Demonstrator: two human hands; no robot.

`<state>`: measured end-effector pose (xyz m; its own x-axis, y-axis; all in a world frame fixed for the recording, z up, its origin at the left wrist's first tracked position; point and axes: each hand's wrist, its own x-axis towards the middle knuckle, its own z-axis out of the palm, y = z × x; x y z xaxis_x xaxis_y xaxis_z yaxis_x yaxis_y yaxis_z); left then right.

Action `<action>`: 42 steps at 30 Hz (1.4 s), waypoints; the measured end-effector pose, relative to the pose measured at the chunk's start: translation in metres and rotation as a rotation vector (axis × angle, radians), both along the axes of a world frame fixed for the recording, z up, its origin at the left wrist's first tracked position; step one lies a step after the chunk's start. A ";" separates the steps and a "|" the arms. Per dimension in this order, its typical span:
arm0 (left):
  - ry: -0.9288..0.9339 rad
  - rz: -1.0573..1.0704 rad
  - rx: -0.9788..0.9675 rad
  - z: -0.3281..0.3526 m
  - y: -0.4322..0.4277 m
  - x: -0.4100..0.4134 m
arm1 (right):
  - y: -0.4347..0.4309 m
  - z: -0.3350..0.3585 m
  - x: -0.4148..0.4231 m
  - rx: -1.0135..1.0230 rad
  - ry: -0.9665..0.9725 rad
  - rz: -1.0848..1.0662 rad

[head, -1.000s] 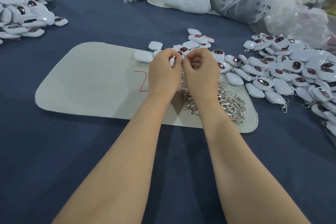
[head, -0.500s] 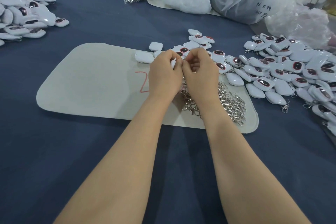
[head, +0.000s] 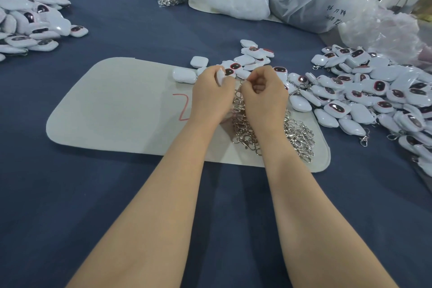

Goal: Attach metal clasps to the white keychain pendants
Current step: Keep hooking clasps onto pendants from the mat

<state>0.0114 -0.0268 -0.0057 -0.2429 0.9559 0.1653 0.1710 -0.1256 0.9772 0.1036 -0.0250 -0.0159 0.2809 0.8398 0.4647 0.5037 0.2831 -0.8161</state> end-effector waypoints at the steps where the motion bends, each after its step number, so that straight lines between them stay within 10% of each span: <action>1: -0.043 -0.013 -0.010 0.001 0.000 0.000 | 0.000 0.000 0.000 -0.005 -0.001 -0.002; 12: -0.576 -0.109 -0.262 0.011 -0.002 -0.004 | 0.002 -0.001 0.001 -0.008 -0.010 -0.026; 42: -0.297 -0.109 -0.119 0.001 -0.002 -0.005 | 0.000 0.001 0.003 -0.015 -0.012 -0.069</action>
